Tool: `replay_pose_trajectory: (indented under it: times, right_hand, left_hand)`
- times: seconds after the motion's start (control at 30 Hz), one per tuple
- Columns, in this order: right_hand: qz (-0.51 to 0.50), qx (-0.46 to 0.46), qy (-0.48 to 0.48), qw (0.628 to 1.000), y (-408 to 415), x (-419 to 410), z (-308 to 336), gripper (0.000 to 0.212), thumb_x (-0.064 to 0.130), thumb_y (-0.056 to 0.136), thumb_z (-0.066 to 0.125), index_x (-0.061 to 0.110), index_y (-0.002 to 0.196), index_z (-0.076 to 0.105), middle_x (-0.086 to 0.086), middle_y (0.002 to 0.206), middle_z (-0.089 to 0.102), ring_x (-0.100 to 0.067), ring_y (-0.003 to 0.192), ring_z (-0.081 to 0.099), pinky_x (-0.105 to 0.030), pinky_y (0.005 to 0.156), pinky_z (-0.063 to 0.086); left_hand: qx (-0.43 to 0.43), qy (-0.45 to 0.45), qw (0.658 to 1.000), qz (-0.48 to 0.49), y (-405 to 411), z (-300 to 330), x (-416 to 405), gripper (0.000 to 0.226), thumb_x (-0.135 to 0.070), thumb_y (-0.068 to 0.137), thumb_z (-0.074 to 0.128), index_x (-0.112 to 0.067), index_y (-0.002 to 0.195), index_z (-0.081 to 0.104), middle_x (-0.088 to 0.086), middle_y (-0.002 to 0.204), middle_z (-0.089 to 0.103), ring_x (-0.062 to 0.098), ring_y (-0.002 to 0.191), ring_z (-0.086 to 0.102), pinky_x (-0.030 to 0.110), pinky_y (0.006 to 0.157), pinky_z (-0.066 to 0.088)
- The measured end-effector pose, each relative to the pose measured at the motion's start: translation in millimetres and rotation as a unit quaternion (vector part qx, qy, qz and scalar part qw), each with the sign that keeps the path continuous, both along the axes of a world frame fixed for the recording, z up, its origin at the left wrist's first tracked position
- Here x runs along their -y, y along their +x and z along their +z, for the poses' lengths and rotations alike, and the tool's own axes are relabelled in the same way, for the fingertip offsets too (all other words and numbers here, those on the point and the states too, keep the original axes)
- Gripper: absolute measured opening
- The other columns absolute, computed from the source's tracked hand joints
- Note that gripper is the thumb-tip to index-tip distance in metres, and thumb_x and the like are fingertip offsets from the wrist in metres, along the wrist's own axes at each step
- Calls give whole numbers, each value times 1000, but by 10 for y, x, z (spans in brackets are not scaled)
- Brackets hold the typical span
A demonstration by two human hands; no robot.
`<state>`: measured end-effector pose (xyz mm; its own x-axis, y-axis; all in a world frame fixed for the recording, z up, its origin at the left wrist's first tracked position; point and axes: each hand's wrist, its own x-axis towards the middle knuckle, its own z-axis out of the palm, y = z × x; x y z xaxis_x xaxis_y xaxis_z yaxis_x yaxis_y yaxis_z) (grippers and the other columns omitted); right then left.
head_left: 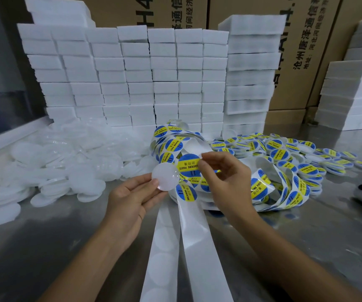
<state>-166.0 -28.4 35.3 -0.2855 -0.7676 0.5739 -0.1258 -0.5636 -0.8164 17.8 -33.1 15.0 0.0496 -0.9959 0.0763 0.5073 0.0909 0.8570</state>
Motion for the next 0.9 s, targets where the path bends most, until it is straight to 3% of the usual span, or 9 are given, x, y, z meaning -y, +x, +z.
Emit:
replay_pose_trajectory:
  times: [0.07, 0.2, 0.33, 0.43, 0.57, 0.9]
  right_hand:
    - [49, 25, 4, 998, 10, -15, 12, 18, 2, 83, 75, 19, 87, 72, 1, 80, 75, -19, 77, 70, -37, 73, 57]
    - [78, 11, 29, 997, 83, -26, -24, 20, 2, 79, 78, 20, 84, 71, 5, 79, 75, -15, 74, 70, -31, 71, 57]
    - [61, -22, 31, 997, 94, -32, -53, 18, 8, 80, 80, 24, 82, 71, 3, 82, 75, -28, 80, 70, -47, 73, 59]
    - [56, -42, 30, 997, 119, -49, -54, 19, 9, 80, 80, 25, 80, 71, 2, 81, 75, -28, 78, 71, -51, 71, 58]
    - [49, -48, 34, 997, 117, -49, -49, 18, 8, 80, 80, 24, 80, 71, 2, 80, 75, -24, 75, 70, -50, 70, 58]
    - [27, -90, 19, 995, 120, -49, -79, 15, 8, 80, 80, 21, 78, 72, 9, 76, 72, -13, 67, 67, -37, 64, 55]
  left_hand:
    - [5, -1, 1000, 0, -3, 0, -8, 23, -5, 68, 71, -1, 91, 71, 17, 92, 75, 29, 87, 74, 29, 67, 59]
    - [9, -17, 999, -26, -19, 22, -28, 15, -8, 65, 72, -10, 79, 79, 16, 92, 75, 26, 88, 74, 27, 68, 59]
    - [18, -19, 999, -40, -31, 40, -46, 15, -9, 65, 72, -14, 77, 80, 16, 92, 75, 27, 87, 74, 26, 67, 59]
    - [20, -13, 999, -46, -31, 57, -60, 17, -9, 64, 72, -6, 79, 78, 18, 92, 75, 27, 86, 74, 26, 65, 58]
    - [22, -5, 999, -38, -45, 76, -75, 34, -8, 63, 73, 2, 95, 68, 19, 93, 75, 28, 85, 74, 27, 65, 59]
    - [41, -15, 999, -10, -56, 99, -104, 32, -10, 59, 75, 0, 89, 69, 19, 87, 75, 28, 80, 75, 26, 63, 59]
